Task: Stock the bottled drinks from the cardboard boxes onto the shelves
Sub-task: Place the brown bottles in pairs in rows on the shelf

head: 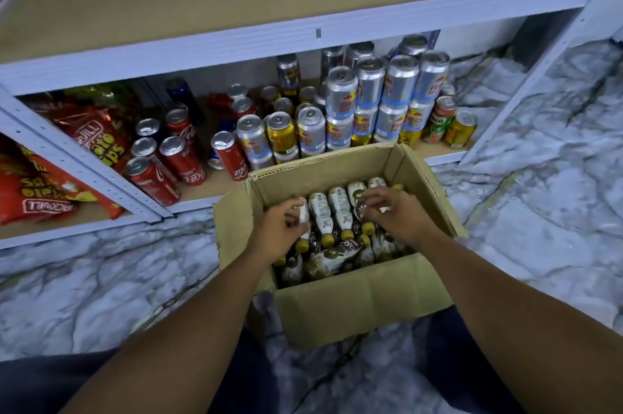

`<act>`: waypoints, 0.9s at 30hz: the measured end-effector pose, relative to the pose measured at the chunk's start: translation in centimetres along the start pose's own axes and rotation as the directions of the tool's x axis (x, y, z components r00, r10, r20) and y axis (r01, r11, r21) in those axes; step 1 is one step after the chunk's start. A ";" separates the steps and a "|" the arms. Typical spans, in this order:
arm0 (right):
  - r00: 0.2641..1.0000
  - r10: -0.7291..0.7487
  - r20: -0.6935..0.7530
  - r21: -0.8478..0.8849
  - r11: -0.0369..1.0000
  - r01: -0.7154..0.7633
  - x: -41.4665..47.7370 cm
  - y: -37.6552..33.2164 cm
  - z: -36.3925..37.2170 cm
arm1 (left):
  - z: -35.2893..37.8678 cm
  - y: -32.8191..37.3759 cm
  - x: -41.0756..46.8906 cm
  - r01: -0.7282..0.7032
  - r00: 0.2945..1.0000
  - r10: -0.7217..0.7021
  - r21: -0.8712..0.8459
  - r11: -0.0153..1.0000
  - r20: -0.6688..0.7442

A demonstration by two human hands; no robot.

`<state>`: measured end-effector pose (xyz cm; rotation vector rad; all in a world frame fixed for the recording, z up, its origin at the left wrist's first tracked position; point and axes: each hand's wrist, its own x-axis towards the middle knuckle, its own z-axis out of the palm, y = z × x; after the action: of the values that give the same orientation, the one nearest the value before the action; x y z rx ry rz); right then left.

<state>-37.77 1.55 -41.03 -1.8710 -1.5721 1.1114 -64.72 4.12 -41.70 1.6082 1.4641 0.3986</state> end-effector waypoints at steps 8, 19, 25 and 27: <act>0.987 -0.019 0.160 -0.105 0.994 0.036 5.5 3.7 3.0 | 1.8 -2.6 4.8 -0.047 0.993 0.019 0.241 0.969 0.117; 0.906 -0.107 0.410 -0.371 0.888 0.273 9.4 6.7 5.7 | 2.7 -5.4 6.7 -0.099 0.946 -0.054 0.444 0.891 0.319; 0.884 -0.160 0.439 -0.395 0.850 0.350 9.5 7.1 5.5 | 2.5 -5.5 6.7 -0.132 0.951 -0.012 0.439 0.889 0.310; 0.881 -0.187 0.435 -0.394 0.840 0.373 9.4 7.5 5.7 | 2.5 -5.5 6.6 -0.126 0.954 -0.003 0.414 0.902 0.299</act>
<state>-37.67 7.82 -52.80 -1.6637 -2.4446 1.0660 -64.64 8.58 -49.45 1.9676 1.3299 -0.1444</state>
